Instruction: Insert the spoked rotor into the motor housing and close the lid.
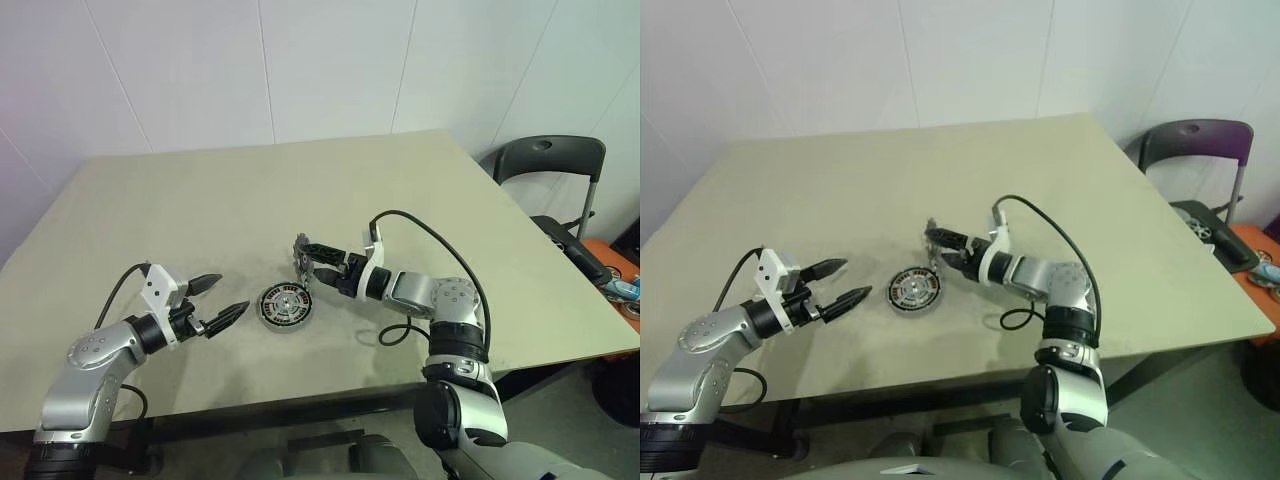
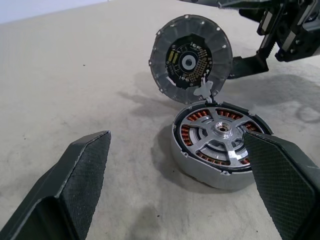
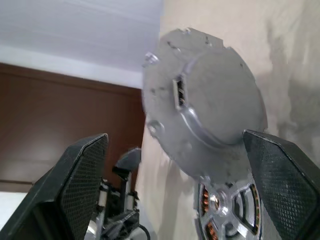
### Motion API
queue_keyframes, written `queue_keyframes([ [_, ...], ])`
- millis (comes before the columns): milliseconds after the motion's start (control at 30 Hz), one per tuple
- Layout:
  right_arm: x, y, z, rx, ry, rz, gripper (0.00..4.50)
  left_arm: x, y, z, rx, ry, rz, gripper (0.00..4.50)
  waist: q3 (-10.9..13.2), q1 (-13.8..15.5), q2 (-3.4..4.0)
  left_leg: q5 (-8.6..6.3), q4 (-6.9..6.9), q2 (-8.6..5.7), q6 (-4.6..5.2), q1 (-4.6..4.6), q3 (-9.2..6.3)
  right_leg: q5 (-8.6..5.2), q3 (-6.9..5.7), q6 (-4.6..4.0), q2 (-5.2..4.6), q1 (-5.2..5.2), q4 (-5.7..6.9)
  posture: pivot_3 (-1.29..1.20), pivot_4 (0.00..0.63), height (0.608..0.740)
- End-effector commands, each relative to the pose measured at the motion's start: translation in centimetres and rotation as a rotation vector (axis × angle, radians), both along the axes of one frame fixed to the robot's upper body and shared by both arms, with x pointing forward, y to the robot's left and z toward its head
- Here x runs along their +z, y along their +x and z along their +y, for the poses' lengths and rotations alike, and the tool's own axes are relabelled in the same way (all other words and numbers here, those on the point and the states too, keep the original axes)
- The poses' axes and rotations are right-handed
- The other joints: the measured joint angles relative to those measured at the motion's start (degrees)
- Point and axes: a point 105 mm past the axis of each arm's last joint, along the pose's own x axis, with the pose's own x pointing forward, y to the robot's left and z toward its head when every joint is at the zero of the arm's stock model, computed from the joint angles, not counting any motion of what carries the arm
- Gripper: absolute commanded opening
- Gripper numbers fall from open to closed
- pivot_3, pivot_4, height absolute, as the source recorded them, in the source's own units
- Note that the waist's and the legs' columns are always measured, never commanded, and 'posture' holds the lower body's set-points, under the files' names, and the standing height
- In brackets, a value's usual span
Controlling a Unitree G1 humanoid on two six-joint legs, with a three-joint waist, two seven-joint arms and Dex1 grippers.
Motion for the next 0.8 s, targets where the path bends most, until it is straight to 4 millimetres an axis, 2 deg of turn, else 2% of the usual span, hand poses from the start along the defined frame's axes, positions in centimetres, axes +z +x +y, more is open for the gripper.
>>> queue_keyframes([
  [33, 0.7, 0.0, 0.8, 0.023, -0.009, -0.051, 4.49, 1.4, 0.4, 0.3, 0.015, 0.009, -0.065, 4.50, 0.00, -0.01, 0.01, 0.00, 0.00, 0.00, 0.00, 0.00, 0.00, 0.00, 0.00, 0.00, 0.00, 0.00, 0.00, 0.00, 0.000, 0.740],
  [233, -0.5, 0.7, 1.2, 0.002, -0.082, -0.065, 4.49, 1.4, 0.4, 0.2, 0.017, 0.006, -0.070, 4.50, 0.00, 0.00, 0.00, 0.00, 0.00, 0.00, 0.00, 0.00, 0.00, 0.00, 0.00, 0.00, 0.00, 0.00, 0.00, 0.00, 0.000, 0.740],
  [467, -1.1, 1.6, 3.4, 0.040, -0.118, -0.109, 4.49, 1.7, 0.6, 0.4, 0.022, 0.007, -0.076, 4.50, 0.01, -0.03, 0.01, 0.00, 0.00, -0.01, 0.00, 0.01, 0.00, 0.00, 0.00, 0.00, 0.00, 0.00, 0.01, 0.00, 0.000, 0.740],
  [633, -1.9, 2.2, 3.7, 0.024, -0.159, -0.121, 4.49, 1.8, 0.6, 0.6, 0.029, 0.008, -0.077, 4.50, 0.01, -0.02, 0.01, 0.00, 0.00, -0.01, 0.00, 0.01, 0.00, 0.01, 0.00, 0.00, 0.00, 0.00, 0.00, 0.00, 0.000, 0.740],
  [800, -0.8, 3.0, 3.3, -0.024, -0.096, -0.151, 4.49, 1.8, 0.5, 0.7, 0.036, 0.007, -0.077, 4.50, 0.00, 0.02, 0.01, 0.00, 0.00, -0.01, 0.00, 0.00, -0.01, 0.01, 0.00, 0.00, -0.01, 0.00, 0.00, 0.00, 0.000, 0.740],
])
